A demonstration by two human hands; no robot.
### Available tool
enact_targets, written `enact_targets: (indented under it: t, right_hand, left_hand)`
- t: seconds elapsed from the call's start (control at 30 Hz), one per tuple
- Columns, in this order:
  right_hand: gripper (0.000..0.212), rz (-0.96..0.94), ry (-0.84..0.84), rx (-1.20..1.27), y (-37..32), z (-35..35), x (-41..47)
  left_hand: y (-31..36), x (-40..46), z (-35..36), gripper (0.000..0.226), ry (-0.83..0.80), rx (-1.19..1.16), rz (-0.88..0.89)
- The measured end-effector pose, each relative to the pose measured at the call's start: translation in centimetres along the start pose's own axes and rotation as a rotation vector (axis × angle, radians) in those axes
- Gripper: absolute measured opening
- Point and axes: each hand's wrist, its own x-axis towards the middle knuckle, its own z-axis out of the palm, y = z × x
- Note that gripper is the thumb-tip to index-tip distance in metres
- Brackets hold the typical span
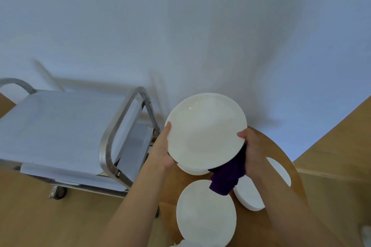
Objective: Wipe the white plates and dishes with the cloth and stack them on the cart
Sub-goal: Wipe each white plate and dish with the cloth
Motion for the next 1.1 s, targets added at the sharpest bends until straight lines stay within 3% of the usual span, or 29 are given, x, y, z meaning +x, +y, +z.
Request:
enact_targets:
  t: [0.1,0.2,0.27,0.4,0.47,0.57,0.63,0.83,0.93,1.1]
  right_hand:
    - [0.02,-0.062,0.081,-0.23,-0.4,-0.6,0.3]
    - [0.029,-0.276,0.383,-0.398,-1.3,-0.6,0.7]
    - [0.02,-0.359,0.468,-0.331,-2.6,0.1,0.3]
    - [0.02,-0.559,0.266,-0.202,-5.1,3.0,-1.2]
    - [0.02,-0.598,0.155,-0.326,-5.0,4.3,-1.1]
    - [0.041,-0.52,0.149,-1.163,-2.8,3.7,0.6]
    - [0.059,-0.392,0.181,-1.527,-0.2,2.7,1.6]
    - [0.06,-0.694,0.341,-1.575,2.8,2.6,2.1]
    - [0.055,-0.824,0.257,-1.541,3.1,4.0,1.4]
    - [0.053,-0.904,0.003,-1.509,4.2,5.2,0.3]
  left_hand:
    - [-0.1,0.0,0.3,0.052,-0.094,-0.031,0.005]
    - [-0.2,0.1,0.3,0.06,-0.026,0.096,0.088]
    - [-0.4,0.0,0.1,0.064,0.034,0.162,0.143]
    - [-1.1,-0.2,0.8,0.071,0.157,0.355,0.218]
    - [-1.9,-0.3,1.2,0.077,0.207,0.419,0.242]
    - [-2.5,-0.6,1.8,0.079,0.166,0.374,0.243]
    - [-2.6,-0.6,2.1,0.081,0.195,0.391,0.214]
    - [-3.4,-1.0,2.3,0.074,0.105,0.341,0.193]
    - [-4.0,-1.0,2.8,0.064,0.112,0.416,0.179]
    - [-3.6,-1.2,2.8,0.057,0.218,0.318,0.241]
